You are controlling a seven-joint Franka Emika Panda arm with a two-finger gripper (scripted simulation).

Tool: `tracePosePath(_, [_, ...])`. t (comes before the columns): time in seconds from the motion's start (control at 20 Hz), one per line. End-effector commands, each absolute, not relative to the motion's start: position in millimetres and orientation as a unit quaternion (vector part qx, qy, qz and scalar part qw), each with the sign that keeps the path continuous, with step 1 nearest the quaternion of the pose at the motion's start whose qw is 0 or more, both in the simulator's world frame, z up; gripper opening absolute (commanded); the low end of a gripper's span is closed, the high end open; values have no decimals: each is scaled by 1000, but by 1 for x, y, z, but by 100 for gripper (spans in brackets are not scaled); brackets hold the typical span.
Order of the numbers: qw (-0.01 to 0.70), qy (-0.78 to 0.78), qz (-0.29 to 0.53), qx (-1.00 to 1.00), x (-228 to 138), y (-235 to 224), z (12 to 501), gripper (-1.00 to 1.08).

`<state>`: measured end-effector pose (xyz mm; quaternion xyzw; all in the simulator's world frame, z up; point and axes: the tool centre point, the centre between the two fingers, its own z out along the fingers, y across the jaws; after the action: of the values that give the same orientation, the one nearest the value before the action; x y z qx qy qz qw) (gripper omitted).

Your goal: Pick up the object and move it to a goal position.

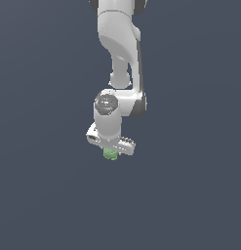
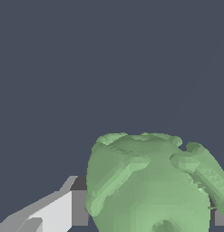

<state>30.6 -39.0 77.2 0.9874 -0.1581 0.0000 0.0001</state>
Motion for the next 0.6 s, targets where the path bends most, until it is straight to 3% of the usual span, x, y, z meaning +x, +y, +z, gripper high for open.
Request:
tracePosePath(0.0, [0, -158, 0, 987, 45, -51, 85, -100])
tracePosePath(0.55, [0, -158, 0, 987, 89, -87, 109, -100])
